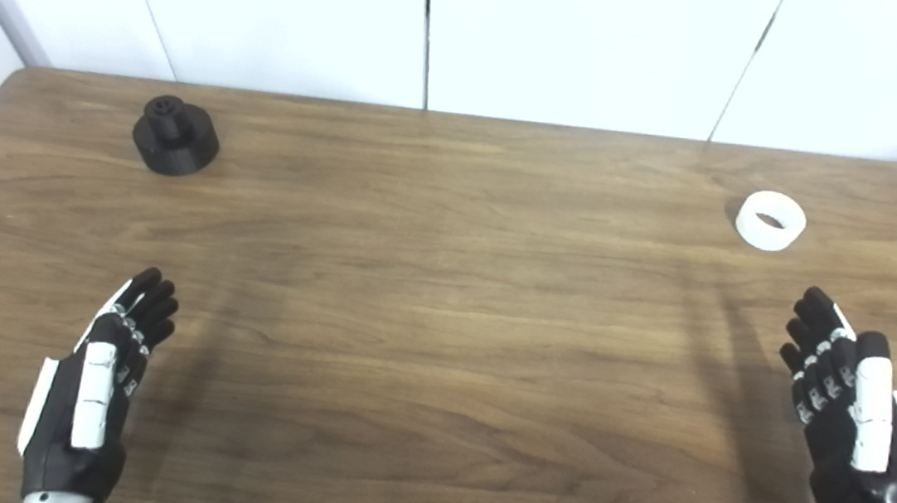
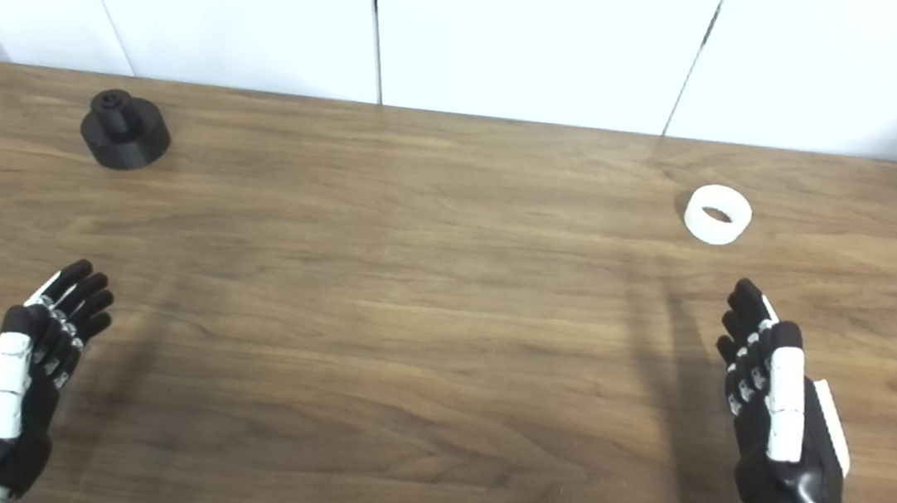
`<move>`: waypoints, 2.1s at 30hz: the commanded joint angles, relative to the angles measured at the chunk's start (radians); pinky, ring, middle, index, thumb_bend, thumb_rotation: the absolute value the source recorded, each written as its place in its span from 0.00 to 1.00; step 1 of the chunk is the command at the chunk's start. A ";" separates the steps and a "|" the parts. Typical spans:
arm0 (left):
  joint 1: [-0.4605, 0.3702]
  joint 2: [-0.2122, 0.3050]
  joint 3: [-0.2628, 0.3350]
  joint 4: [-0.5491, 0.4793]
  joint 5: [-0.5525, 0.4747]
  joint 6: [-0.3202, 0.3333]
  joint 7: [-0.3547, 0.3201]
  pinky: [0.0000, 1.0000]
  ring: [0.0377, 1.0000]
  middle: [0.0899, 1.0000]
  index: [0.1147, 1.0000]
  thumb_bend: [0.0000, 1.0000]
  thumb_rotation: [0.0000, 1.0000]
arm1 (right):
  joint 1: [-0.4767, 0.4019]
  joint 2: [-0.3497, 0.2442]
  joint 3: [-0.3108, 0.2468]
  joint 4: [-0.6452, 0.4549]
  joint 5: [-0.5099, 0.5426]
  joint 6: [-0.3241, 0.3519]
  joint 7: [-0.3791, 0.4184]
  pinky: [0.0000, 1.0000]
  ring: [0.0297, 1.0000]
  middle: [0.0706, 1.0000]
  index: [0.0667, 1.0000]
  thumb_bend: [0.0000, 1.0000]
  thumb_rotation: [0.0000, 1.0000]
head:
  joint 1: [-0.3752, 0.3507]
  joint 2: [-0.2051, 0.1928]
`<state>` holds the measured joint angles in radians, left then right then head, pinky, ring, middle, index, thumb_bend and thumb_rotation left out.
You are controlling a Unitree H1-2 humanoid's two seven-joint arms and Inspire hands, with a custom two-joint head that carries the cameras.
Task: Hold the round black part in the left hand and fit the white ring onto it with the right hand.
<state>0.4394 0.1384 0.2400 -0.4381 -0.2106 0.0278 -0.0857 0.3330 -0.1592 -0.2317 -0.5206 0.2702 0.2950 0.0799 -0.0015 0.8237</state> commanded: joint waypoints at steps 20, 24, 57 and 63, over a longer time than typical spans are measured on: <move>0.022 -0.035 -0.032 -0.038 0.035 -0.047 0.016 0.89 0.88 0.88 0.87 0.61 0.92 | 0.009 -0.042 -0.028 0.007 0.040 -0.084 0.030 1.00 0.99 0.97 0.94 0.55 1.00 | 0.187 -0.073; 0.031 -0.056 -0.054 -0.039 0.066 -0.057 0.026 0.89 0.88 0.87 0.87 0.60 0.92 | 0.017 -0.058 -0.037 0.021 0.059 -0.093 0.047 1.00 1.00 0.98 0.96 0.58 1.00 | 0.272 -0.107; 0.056 -0.081 -0.186 0.065 0.203 -0.192 0.103 0.95 0.93 0.92 0.92 0.58 0.98 | 0.014 -0.077 -0.053 0.153 0.027 -0.209 0.052 1.00 1.00 0.97 0.93 0.60 0.96 | 0.417 -0.285; 0.062 -0.075 -0.189 0.069 0.190 -0.203 0.103 0.94 0.94 0.93 0.92 0.56 0.97 | 0.013 -0.075 -0.052 0.157 0.030 -0.211 0.054 1.00 1.00 0.98 0.93 0.59 0.96 | 0.414 -0.284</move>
<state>0.5036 0.0965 0.0578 -0.3635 -0.0267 -0.1528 0.0104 0.3621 -0.2181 -0.2748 -0.3505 0.2913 0.1313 0.1230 0.4126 0.5384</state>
